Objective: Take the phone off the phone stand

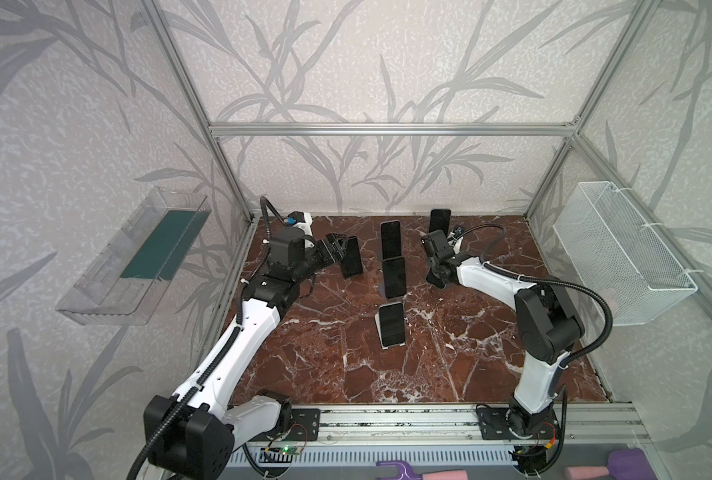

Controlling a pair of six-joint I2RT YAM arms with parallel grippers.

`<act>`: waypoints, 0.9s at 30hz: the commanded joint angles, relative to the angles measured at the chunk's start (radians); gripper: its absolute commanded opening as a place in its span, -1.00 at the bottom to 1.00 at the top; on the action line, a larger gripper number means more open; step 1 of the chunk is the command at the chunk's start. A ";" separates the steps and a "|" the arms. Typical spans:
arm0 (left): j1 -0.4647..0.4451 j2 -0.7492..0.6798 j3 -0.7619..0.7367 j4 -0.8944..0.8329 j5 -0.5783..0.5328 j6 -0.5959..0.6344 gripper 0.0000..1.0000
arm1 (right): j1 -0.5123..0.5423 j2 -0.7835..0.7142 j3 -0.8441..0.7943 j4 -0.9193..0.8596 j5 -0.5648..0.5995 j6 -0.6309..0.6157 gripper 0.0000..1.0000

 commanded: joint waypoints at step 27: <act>0.006 -0.004 -0.003 0.050 0.026 -0.015 0.57 | -0.014 -0.338 -0.153 0.128 -0.184 -0.337 0.35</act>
